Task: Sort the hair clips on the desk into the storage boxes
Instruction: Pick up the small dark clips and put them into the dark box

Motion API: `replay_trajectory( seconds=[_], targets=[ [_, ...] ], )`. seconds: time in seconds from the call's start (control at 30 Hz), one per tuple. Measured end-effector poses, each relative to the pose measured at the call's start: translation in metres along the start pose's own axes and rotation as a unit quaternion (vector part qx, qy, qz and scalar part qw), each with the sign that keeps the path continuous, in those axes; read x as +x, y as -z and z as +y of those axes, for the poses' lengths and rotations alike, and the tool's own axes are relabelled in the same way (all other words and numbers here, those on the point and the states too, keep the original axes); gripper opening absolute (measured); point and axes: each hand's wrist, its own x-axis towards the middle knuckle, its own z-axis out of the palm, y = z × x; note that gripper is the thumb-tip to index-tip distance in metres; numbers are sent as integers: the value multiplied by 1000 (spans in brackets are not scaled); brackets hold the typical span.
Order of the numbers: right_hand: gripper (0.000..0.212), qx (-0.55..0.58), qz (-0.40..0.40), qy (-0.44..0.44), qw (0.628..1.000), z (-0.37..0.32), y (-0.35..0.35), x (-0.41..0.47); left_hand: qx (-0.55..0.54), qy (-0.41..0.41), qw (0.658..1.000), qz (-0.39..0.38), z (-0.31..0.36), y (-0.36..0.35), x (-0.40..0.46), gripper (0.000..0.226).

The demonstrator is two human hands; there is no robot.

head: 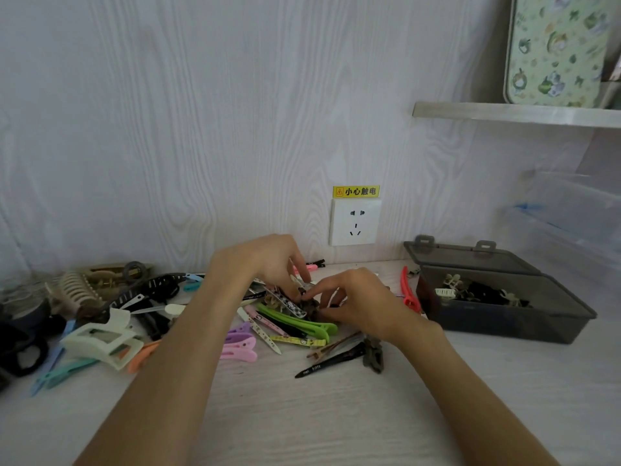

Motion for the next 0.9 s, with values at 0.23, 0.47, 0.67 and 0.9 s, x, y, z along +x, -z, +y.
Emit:
replay_trajectory(
  seconds=[0.23, 0.47, 0.67, 0.9],
  targets=[
    [34, 134, 8, -48, 990, 0, 12, -4, -113, 3, 993, 35, -8, 0, -6, 29],
    [31, 86, -101, -12, 991, -10, -1, -3, -266, 0, 957, 119, -22, 12, -18, 28],
    [19, 155, -2, -65, 986, -10, 14, -9, -243, -10, 954, 175, -6, 14, -15, 20],
    [20, 109, 201, -138, 964, 27, 87, -68, -271, -68, 936, 214, 56, 4, -8, 20]
  ],
)
